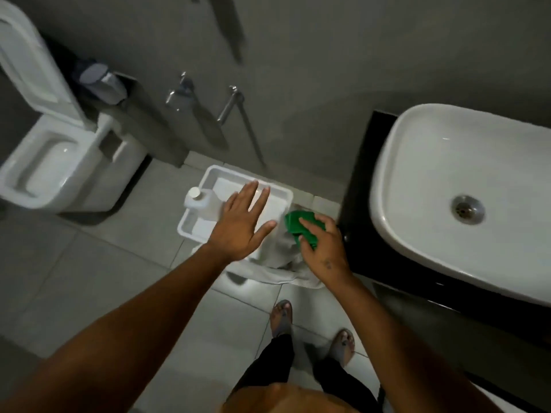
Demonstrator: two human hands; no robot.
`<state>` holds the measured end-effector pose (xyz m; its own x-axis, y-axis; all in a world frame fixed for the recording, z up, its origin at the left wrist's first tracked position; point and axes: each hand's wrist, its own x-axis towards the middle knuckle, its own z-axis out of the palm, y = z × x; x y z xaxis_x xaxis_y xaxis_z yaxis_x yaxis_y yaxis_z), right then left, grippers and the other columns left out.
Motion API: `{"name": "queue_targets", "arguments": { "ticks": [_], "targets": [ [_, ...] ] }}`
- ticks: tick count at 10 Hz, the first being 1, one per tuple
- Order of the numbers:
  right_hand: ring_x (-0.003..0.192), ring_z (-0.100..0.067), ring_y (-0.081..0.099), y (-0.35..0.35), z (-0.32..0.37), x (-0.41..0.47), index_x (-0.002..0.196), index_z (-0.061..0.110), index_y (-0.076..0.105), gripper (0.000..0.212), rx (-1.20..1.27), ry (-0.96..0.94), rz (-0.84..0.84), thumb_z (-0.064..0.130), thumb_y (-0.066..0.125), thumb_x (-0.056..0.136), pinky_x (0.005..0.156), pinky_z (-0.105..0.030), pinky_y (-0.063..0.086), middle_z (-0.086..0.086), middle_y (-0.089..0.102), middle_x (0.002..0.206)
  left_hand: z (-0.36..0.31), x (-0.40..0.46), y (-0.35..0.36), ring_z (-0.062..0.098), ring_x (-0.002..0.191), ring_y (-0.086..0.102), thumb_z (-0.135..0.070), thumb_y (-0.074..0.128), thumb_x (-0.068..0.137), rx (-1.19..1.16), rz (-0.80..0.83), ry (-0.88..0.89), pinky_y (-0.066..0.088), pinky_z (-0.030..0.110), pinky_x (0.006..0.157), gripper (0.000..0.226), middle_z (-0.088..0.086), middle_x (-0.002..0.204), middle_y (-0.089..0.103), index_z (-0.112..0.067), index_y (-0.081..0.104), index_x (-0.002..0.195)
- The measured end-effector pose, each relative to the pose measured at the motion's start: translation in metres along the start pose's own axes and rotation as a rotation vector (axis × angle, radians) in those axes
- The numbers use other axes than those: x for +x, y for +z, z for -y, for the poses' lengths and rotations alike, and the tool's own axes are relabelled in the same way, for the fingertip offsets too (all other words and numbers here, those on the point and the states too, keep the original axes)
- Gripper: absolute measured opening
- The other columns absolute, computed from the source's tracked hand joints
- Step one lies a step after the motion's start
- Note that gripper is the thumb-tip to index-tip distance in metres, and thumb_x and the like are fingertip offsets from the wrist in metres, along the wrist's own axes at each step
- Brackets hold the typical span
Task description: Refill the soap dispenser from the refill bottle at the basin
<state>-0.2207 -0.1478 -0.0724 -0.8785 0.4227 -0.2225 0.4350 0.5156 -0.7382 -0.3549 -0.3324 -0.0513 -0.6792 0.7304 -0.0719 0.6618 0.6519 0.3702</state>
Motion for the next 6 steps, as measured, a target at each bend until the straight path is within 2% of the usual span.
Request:
{"name": "queue_targets", "arguments": {
  "ticks": [1, 3, 5, 6],
  "targets": [
    [0.134, -0.03, 0.043, 0.043, 0.017, 0.034, 0.135, 0.023, 0.062, 0.044, 0.001, -0.046, 0.101, 0.015, 0.066, 0.091, 0.115, -0.038, 0.037, -0.009, 0.043, 0.146, 0.046, -0.051, 0.035, 0.028, 0.16, 0.003, -0.063, 0.027, 0.104, 0.009, 0.112, -0.18, 0.013, 0.053, 0.127, 0.075, 0.011, 0.172, 0.004, -0.025, 0.006, 0.165],
    [0.127, -0.031, 0.042, 0.14, 0.011, 0.095, 0.139, 0.026, 0.057, 0.042, -0.27, -0.105, 0.286, 0.026, 0.061, 0.097, 0.111, -0.043, 0.039, -0.005, 0.039, 0.15, 0.085, -0.065, 0.11, 0.03, 0.159, -0.004, -0.066, 0.02, 0.103, 0.012, 0.195, -0.272, 0.0, 0.046, 0.128, 0.077, 0.012, 0.172, 0.0, -0.025, 0.002, 0.165],
    [0.132, -0.034, 0.039, 0.182, -0.004, 0.117, 0.144, 0.025, 0.05, 0.049, -0.418, -0.062, 0.382, 0.032, 0.062, 0.097, 0.112, -0.046, 0.039, -0.007, 0.031, 0.154, 0.109, -0.072, 0.142, 0.032, 0.159, 0.002, -0.064, 0.019, 0.104, 0.124, 0.2, -0.215, 0.002, 0.046, 0.128, 0.077, 0.015, 0.171, 0.011, -0.018, 0.008, 0.164],
    [0.138, -0.033, 0.037, 0.167, 0.003, 0.116, 0.144, 0.021, 0.052, 0.053, -0.3, -0.036, 0.337, 0.033, 0.067, 0.094, 0.116, -0.046, 0.035, -0.008, 0.033, 0.157, 0.108, -0.075, 0.14, 0.033, 0.159, 0.003, -0.063, 0.02, 0.104, 0.15, 0.211, -0.21, 0.004, 0.049, 0.128, 0.077, 0.016, 0.171, 0.012, -0.017, 0.009, 0.164]
  ]
}}
